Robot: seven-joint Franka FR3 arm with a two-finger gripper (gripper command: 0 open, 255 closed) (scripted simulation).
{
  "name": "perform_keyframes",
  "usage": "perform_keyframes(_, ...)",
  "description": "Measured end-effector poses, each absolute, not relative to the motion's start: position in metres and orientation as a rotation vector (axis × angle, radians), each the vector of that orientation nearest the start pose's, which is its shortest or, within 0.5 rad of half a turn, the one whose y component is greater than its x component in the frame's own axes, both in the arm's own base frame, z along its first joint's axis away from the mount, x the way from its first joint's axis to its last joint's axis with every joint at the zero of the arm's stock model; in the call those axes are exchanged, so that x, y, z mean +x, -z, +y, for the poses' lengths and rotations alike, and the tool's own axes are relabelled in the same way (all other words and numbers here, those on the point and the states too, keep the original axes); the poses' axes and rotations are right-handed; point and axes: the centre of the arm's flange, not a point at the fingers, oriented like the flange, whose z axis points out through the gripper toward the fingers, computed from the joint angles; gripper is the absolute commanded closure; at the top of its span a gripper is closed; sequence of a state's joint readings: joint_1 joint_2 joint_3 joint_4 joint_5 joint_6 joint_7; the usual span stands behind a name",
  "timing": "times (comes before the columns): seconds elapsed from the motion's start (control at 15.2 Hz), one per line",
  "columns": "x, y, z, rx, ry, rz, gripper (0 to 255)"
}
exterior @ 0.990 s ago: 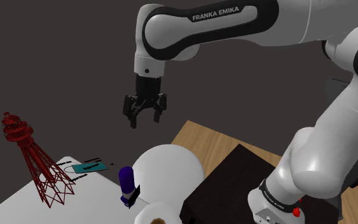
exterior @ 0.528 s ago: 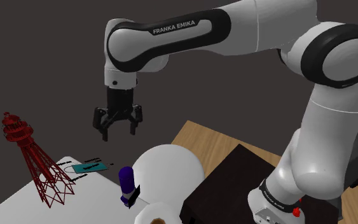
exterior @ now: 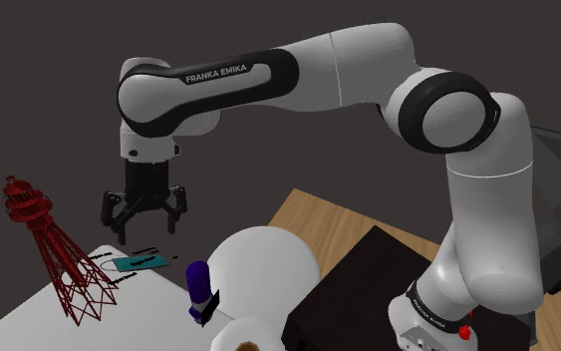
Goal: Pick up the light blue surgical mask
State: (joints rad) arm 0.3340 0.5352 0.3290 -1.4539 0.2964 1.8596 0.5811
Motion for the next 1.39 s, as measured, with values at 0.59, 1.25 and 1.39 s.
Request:
perform_keyframes(0.59,0.556,-0.353,0.416,-2.795,-0.493,0.077,255)
perform_keyframes(1.25,0.555,-0.355,0.415,-2.795,-0.493,0.077,255)
perform_keyframes(1.39,0.555,-0.364,0.415,-2.795,-0.493,0.077,255)
